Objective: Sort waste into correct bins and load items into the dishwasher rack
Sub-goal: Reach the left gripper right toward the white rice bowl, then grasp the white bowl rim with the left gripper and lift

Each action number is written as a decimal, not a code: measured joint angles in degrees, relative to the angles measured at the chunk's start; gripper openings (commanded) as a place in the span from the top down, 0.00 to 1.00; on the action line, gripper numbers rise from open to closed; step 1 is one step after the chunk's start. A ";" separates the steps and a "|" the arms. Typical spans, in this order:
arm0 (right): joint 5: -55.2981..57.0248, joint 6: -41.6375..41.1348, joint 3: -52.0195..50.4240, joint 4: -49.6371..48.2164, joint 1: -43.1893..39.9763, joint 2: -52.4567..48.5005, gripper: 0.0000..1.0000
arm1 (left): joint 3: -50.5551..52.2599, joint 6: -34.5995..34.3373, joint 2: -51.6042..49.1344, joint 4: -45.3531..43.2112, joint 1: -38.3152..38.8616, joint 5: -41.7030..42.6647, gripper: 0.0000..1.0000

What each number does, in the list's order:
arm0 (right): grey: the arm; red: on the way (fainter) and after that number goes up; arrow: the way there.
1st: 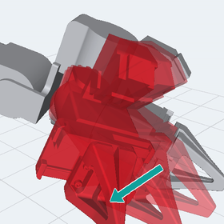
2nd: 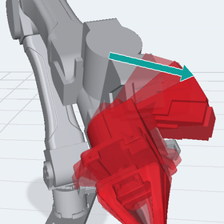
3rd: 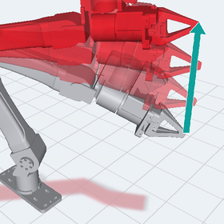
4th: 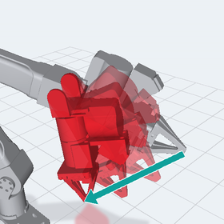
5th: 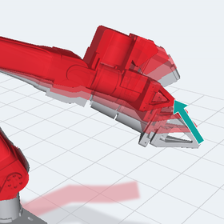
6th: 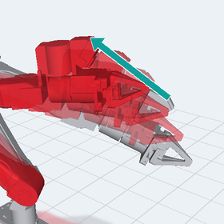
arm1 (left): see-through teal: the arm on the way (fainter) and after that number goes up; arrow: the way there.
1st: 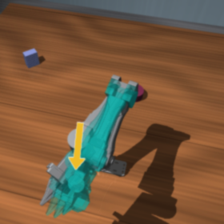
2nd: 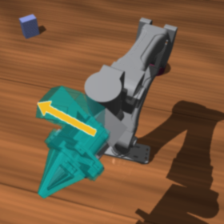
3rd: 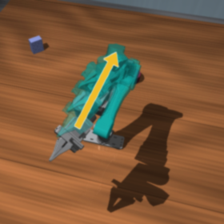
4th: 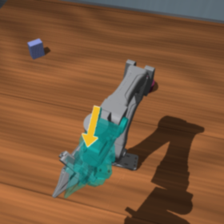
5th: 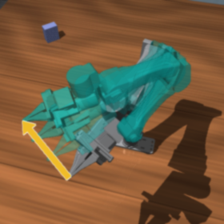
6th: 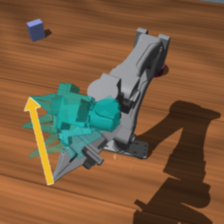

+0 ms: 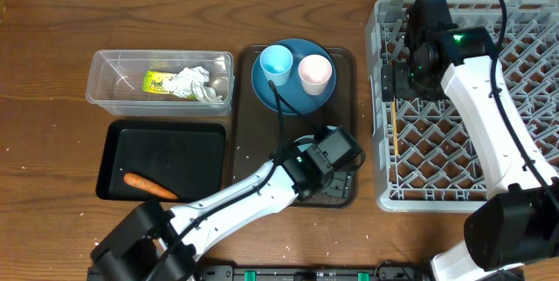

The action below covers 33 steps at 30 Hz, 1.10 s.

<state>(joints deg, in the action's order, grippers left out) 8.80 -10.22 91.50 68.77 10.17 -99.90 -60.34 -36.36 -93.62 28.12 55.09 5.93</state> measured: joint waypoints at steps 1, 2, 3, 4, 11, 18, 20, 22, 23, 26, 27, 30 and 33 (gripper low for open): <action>0.02 0.00 0.00 -0.02 0.00 -0.02 0.01 | 0.00 0.48 -0.26 -0.57 0.00 -0.04 0.34; 0.02 0.00 0.00 0.00 0.00 -0.02 0.01 | 0.00 1.25 -0.48 -1.18 0.00 -0.13 0.36; 0.02 0.00 0.00 0.00 0.00 0.00 0.01 | 0.00 1.95 -0.70 -1.75 0.02 -0.17 0.38; 0.02 0.00 0.00 0.00 0.00 -0.02 0.01 | 0.00 3.10 -0.92 -2.34 0.09 -0.20 0.40; 0.02 0.00 0.00 0.00 0.00 0.00 0.01 | 0.00 6.62 -3.26 -4.66 0.46 -1.16 0.46; 0.02 0.00 0.00 0.00 0.00 0.00 0.01 | 0.00 7.52 -5.64 -6.14 0.52 -2.36 0.47; 0.02 0.00 0.00 0.00 0.00 -0.02 0.01 | 0.00 7.78 -5.64 -6.86 0.52 -2.54 0.50; 0.02 0.00 0.00 0.00 0.00 -0.02 0.01 | 0.00 7.89 -5.64 -7.52 0.52 -2.58 0.51; 0.02 0.00 0.00 -0.02 0.00 -0.02 0.01 | 0.00 7.91 -5.64 -7.67 0.52 -2.71 0.53; 0.02 0.00 0.00 -0.02 0.00 -0.02 0.01 | 0.00 7.89 -5.66 -7.87 0.52 -2.97 0.57; 0.02 0.00 0.00 -0.02 0.00 -0.02 0.01 | 0.00 7.91 -5.66 -8.04 0.52 -2.99 0.57; 0.02 0.00 0.00 -0.02 0.00 -0.02 0.01 | 0.00 7.96 -6.08 -8.83 0.52 -3.10 0.58; 0.02 0.00 0.00 0.00 0.00 -0.02 0.01 | 0.00 7.93 -7.10 -9.60 0.52 -3.15 0.62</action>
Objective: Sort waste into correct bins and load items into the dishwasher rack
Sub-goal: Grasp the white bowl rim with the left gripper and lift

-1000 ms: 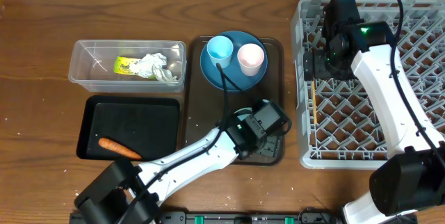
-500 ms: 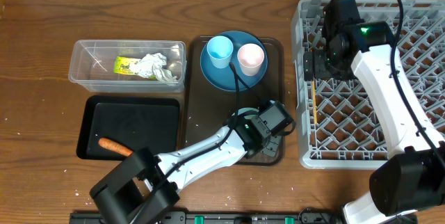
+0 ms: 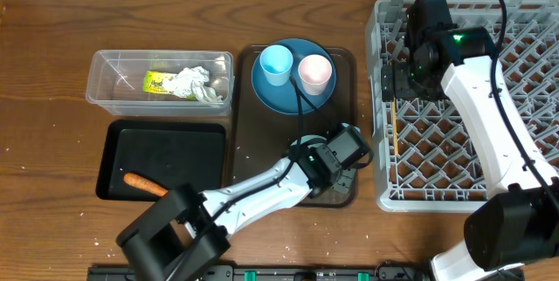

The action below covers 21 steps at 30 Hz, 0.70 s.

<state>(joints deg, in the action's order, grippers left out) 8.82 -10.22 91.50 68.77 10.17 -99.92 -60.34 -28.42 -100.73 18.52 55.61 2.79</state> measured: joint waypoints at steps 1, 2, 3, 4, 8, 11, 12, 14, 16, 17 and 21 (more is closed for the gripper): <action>0.00 0.00 0.00 0.00 0.00 0.02 0.01 | 0.00 0.09 -0.39 -0.48 0.00 -0.02 0.62; 0.00 0.00 0.00 0.00 0.00 0.02 0.01 | 0.00 0.17 -0.59 -0.76 0.00 -0.04 0.63; 0.00 0.00 0.00 0.00 0.00 0.02 0.01 | 0.00 0.20 -0.72 -0.92 0.00 -0.04 0.64; 0.00 0.00 0.00 0.00 0.00 0.00 0.01 | 0.00 0.22 -0.76 -1.01 0.00 -0.04 0.64; 0.00 0.00 0.00 -0.02 0.00 0.00 0.01 | 0.00 0.22 -0.76 -1.01 0.00 -0.50 0.68; 0.00 0.00 0.00 -0.02 0.00 0.00 0.01 | 0.00 0.20 -0.79 -1.03 0.00 -0.87 0.69; 0.00 0.00 0.00 -0.02 0.00 0.00 0.01 | 0.00 0.22 -0.85 -1.03 0.00 -1.01 0.69; 0.00 0.00 0.00 0.00 0.00 0.02 0.01 | 0.00 0.22 -1.09 -1.03 0.00 -1.29 0.69; 0.00 0.00 0.00 -0.02 0.00 0.00 0.01 | 0.00 0.20 -1.31 -1.01 0.00 -1.38 0.72; 0.00 0.00 0.00 0.00 0.00 0.00 0.01 | 0.00 0.20 -1.40 -1.03 0.00 -1.49 0.72; 0.00 0.00 0.00 -0.02 0.00 0.00 0.01 | 0.00 0.20 -1.51 -1.03 0.00 -1.51 0.72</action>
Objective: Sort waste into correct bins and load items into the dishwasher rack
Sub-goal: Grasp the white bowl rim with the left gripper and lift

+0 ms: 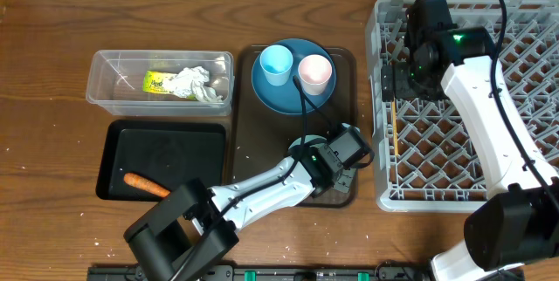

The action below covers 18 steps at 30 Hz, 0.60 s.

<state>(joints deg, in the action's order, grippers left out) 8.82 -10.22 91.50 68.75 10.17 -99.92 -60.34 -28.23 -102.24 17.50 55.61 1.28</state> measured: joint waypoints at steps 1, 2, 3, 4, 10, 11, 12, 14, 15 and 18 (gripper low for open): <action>0.00 0.00 0.00 0.00 0.00 0.00 0.01 | 0.00 0.00 0.00 0.02 0.00 0.00 0.72; 0.00 0.00 0.00 0.02 0.00 0.02 0.01 | 0.00 0.02 0.00 0.00 0.00 0.00 0.72; 0.00 0.00 0.00 0.00 0.00 0.00 0.01 | 0.00 0.02 0.00 0.00 0.00 0.00 0.72; 0.00 0.00 0.00 0.02 0.00 0.02 0.01 | 0.00 0.00 0.00 0.02 0.00 0.00 0.72; 0.00 0.00 0.00 0.02 0.00 0.02 0.01 | 0.00 0.02 0.00 0.04 0.00 0.00 0.78; 0.00 0.00 0.00 0.00 0.00 0.00 0.01 | 0.00 0.00 0.00 0.04 0.00 -0.02 0.79; 0.00 0.00 0.00 0.02 0.00 0.00 0.01 | 0.00 -0.04 0.00 0.11 0.00 -0.02 0.80; 0.00 0.00 0.00 0.02 0.00 0.00 0.01 | 0.00 0.04 0.00 0.33 0.00 -0.02 0.81; -0.02 0.00 0.00 0.00 0.00 0.02 0.01 | 0.00 0.02 0.00 0.50 0.00 -0.02 0.81; 0.00 0.00 0.00 0.00 0.00 0.00 0.01 | 0.00 0.02 0.00 1.25 0.00 -0.02 0.81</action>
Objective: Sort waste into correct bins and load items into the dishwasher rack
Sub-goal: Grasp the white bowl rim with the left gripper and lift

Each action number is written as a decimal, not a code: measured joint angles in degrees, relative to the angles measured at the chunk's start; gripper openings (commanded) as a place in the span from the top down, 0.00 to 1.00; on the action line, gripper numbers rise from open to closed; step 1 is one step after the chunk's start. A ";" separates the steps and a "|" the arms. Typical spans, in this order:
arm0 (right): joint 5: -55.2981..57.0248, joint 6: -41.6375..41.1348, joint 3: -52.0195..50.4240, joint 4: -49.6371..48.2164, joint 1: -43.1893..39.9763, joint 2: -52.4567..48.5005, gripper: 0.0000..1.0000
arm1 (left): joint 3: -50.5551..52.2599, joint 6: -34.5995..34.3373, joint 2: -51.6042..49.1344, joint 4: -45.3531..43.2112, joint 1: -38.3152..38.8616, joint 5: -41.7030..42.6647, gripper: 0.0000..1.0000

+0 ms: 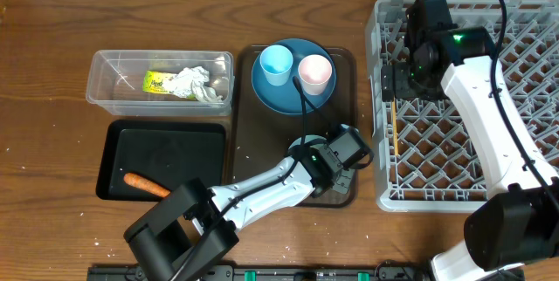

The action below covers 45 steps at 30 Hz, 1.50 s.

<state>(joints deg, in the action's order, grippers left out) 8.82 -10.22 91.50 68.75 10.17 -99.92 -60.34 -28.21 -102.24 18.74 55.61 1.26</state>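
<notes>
A brown tray (253, 133) holds a blue plate (272, 89) with a blue cup (276, 61) and a pink cup (315, 71) standing on it. My left gripper (344, 174) is low over the tray's near right corner; its wrist hides the fingers. The grey dishwasher rack (489, 167) fills the right side. My right gripper (387, 82) hangs over the rack's left edge, just above a thin wooden stick (394, 134) lying in the rack. A clear bin (109, 76) holds a green wrapper (157, 81) and crumpled tissue (196, 84). A carrot (146, 184) lies in the black tray (175, 146).
The bins sit side by side left of the brown tray, the clear one behind the black one. The left arm's cable arcs over the plate. The rack's left wall stands close to the brown tray's right edge.
My left wrist was over the near middle of the brown tray. By the second moment it was a little further right, at the tray's near right corner, and it is still there. The right arm and all the objects have not moved.
</notes>
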 measured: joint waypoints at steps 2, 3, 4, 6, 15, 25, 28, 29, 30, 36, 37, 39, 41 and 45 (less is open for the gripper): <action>0.00 0.00 0.00 0.00 0.00 0.02 0.01 | 0.00 0.00 0.00 0.35 0.00 0.00 0.81; 0.00 0.00 0.00 0.00 0.00 0.02 0.01 | 0.00 0.00 0.00 0.35 0.00 0.00 0.81; 0.00 0.00 0.00 0.00 0.00 0.00 0.01 | 0.00 0.00 0.00 0.35 0.00 0.00 0.81; 0.00 0.00 0.00 0.00 0.00 0.00 0.01 | 0.00 -0.07 0.00 0.35 0.00 0.02 0.87; 0.00 0.00 0.00 0.02 0.00 0.02 0.01 | 0.00 0.22 0.02 0.46 0.02 -0.76 0.94; 0.00 0.00 0.00 0.02 0.00 0.00 0.01 | 0.00 3.89 0.81 1.77 0.11 -1.31 0.94; 0.00 0.00 0.00 0.00 0.00 0.02 0.01 | 0.00 4.50 1.99 2.16 0.11 -1.36 0.94; 0.00 0.00 0.00 0.02 0.00 0.00 0.01 | 0.00 4.52 2.49 2.32 0.09 -1.33 0.94; 0.00 0.00 0.00 0.02 0.00 0.00 0.01 | 0.00 4.55 3.30 2.58 0.09 -1.29 0.94; 0.00 0.00 0.00 0.02 0.00 0.00 0.01 | 0.00 4.57 8.11 5.73 -0.55 -0.50 0.94; 0.00 0.00 0.00 0.00 0.00 0.02 0.01 | 0.00 4.59 9.01 6.84 -1.01 -0.35 0.94; 0.00 0.00 0.00 0.02 0.00 0.02 0.01 | 0.00 4.61 10.47 8.48 -2.23 -0.15 0.94; 0.00 0.00 0.00 0.02 0.00 0.00 0.01 | 0.00 4.68 12.04 10.23 -3.96 -0.13 0.94; 0.00 0.00 0.00 0.00 0.00 0.00 0.01 | 0.02 5.38 14.95 13.70 -7.45 -0.15 0.94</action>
<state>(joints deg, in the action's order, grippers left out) 8.82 -10.22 91.50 68.75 10.17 -99.92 -60.31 -22.83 -87.29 32.45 48.16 1.10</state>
